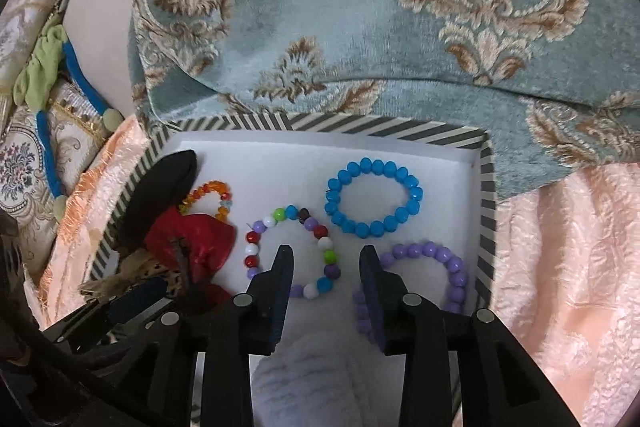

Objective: Organize jewelry
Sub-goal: 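Withdraw both open tools from the tray toward the black scrunchie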

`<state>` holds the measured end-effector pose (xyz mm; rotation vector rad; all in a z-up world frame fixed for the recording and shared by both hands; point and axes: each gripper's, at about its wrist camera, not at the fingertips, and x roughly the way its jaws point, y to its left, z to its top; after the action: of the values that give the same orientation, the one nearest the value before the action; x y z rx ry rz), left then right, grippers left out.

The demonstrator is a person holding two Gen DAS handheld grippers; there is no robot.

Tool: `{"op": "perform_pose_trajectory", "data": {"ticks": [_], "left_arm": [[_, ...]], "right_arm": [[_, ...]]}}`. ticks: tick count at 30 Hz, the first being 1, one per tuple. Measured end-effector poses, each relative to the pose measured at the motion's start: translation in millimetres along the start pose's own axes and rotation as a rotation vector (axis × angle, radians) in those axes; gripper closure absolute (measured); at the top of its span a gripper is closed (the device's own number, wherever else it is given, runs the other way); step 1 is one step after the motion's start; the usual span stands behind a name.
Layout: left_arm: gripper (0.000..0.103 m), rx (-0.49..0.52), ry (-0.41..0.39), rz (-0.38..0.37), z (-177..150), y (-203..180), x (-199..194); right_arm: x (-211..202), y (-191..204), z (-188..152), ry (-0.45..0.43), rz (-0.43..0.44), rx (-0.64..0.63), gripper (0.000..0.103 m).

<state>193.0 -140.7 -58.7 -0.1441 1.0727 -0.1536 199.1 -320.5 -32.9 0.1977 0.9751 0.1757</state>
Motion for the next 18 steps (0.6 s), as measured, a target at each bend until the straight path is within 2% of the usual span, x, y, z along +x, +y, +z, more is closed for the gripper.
{"op": "perform_pose_trajectory", "data": {"ticks": [5, 12, 18], "left_arm": [[0.047, 0.007, -0.016, 0.017, -14.8, 8.7, -23.8], [0.047, 0.045, -0.048, 0.078, -47.2, 19.3, -61.8], [0.046, 0.069, -0.075, 0.095, -77.5, 24.4, -92.9]], "right_arm": [[-27.8, 10.7, -11.9, -0.036, -0.028, -0.018, 0.06], [-66.7, 18.5, -51.1, -0.038, -0.028, -0.008, 0.059], [-100.3, 29.0, -92.2, -0.048, -0.019, -0.005, 0.059]]}}
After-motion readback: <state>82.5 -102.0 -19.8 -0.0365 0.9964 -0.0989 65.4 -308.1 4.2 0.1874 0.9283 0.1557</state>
